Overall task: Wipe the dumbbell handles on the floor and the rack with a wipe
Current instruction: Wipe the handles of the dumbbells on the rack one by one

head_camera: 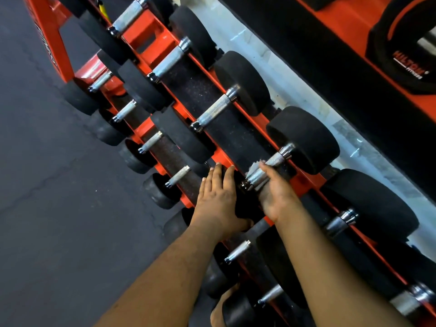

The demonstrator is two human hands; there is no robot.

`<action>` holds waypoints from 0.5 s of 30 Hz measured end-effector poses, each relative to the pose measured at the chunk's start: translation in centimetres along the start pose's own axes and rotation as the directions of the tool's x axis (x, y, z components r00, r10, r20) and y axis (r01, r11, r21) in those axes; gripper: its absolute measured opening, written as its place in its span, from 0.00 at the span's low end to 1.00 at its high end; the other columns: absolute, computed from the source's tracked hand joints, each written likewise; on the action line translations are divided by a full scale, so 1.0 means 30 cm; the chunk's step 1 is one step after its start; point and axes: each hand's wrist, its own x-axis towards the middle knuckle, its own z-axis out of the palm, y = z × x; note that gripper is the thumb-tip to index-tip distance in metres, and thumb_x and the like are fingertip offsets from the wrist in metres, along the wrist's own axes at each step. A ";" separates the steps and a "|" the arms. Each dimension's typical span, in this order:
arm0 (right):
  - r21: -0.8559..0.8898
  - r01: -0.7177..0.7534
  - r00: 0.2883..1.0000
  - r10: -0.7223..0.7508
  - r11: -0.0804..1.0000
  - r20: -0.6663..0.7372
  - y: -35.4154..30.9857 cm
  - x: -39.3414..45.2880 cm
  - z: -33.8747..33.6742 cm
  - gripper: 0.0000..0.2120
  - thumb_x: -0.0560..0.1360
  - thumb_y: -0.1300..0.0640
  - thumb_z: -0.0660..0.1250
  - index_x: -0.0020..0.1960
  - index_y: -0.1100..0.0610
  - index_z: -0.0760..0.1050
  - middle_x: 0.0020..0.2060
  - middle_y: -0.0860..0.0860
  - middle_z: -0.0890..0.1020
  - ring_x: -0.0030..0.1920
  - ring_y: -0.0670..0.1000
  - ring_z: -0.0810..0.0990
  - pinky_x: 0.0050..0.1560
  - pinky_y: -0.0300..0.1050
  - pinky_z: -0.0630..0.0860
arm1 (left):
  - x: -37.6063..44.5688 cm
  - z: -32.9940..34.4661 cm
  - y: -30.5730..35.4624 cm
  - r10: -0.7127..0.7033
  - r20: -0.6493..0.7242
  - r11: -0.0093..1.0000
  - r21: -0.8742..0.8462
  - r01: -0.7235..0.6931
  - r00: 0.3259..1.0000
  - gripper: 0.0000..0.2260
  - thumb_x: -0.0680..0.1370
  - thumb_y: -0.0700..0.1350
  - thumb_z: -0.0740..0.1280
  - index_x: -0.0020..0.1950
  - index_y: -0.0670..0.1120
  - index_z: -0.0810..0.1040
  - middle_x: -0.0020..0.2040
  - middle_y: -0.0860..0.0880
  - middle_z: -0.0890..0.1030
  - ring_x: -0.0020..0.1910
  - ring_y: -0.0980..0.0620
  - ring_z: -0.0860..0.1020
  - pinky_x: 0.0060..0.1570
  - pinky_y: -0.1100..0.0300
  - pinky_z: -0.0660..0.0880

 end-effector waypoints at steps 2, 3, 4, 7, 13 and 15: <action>-0.105 0.040 0.999 -0.036 0.994 0.038 0.027 -0.023 -0.037 0.14 0.77 0.54 0.70 0.62 0.55 0.80 0.52 0.53 0.85 0.50 0.51 0.85 0.45 0.44 0.81 | -0.001 -0.003 -0.002 0.006 0.007 1.000 0.008 -0.006 1.000 0.60 0.67 0.62 0.78 0.82 0.49 0.38 0.83 0.46 0.37 0.82 0.46 0.36 0.80 0.48 0.39; -0.130 0.073 0.996 -0.065 0.989 0.062 0.028 -0.037 -0.051 0.16 0.76 0.56 0.70 0.63 0.55 0.79 0.51 0.53 0.85 0.48 0.50 0.85 0.43 0.43 0.81 | -0.001 -0.003 -0.001 0.010 0.010 1.000 0.008 -0.010 1.000 0.60 0.67 0.62 0.77 0.82 0.49 0.37 0.82 0.46 0.36 0.82 0.46 0.36 0.80 0.48 0.39; -0.109 0.097 0.993 -0.090 0.989 0.075 0.018 -0.041 -0.059 0.17 0.75 0.56 0.70 0.63 0.56 0.79 0.50 0.53 0.85 0.48 0.50 0.85 0.44 0.42 0.81 | -0.001 -0.003 0.000 0.013 0.011 1.000 0.009 -0.013 1.000 0.60 0.67 0.62 0.77 0.82 0.49 0.37 0.82 0.45 0.36 0.81 0.46 0.36 0.80 0.48 0.39; 0.152 0.162 0.986 -0.167 0.975 0.020 -0.055 0.000 -0.050 0.13 0.77 0.54 0.67 0.61 0.56 0.79 0.51 0.52 0.84 0.52 0.49 0.82 0.59 0.45 0.77 | -0.003 -0.005 0.003 0.016 0.014 0.999 0.030 -0.016 1.000 0.61 0.67 0.63 0.77 0.82 0.49 0.36 0.82 0.45 0.36 0.81 0.46 0.36 0.80 0.47 0.40; -0.034 0.083 0.995 -0.081 0.996 0.064 0.005 0.036 -0.030 0.09 0.78 0.50 0.69 0.52 0.55 0.79 0.45 0.52 0.83 0.47 0.50 0.83 0.53 0.46 0.81 | 0.000 0.001 -0.003 0.019 0.005 1.000 0.022 -0.019 1.000 0.61 0.66 0.62 0.78 0.82 0.50 0.37 0.83 0.45 0.36 0.81 0.46 0.36 0.81 0.47 0.40; -0.062 0.114 0.990 -0.109 0.992 0.087 0.001 0.034 -0.048 0.10 0.78 0.50 0.68 0.54 0.55 0.79 0.46 0.54 0.83 0.48 0.51 0.83 0.51 0.46 0.81 | -0.001 0.007 -0.007 0.022 -0.001 1.000 0.022 -0.022 1.000 0.61 0.67 0.62 0.78 0.82 0.50 0.37 0.83 0.45 0.37 0.81 0.46 0.36 0.80 0.47 0.40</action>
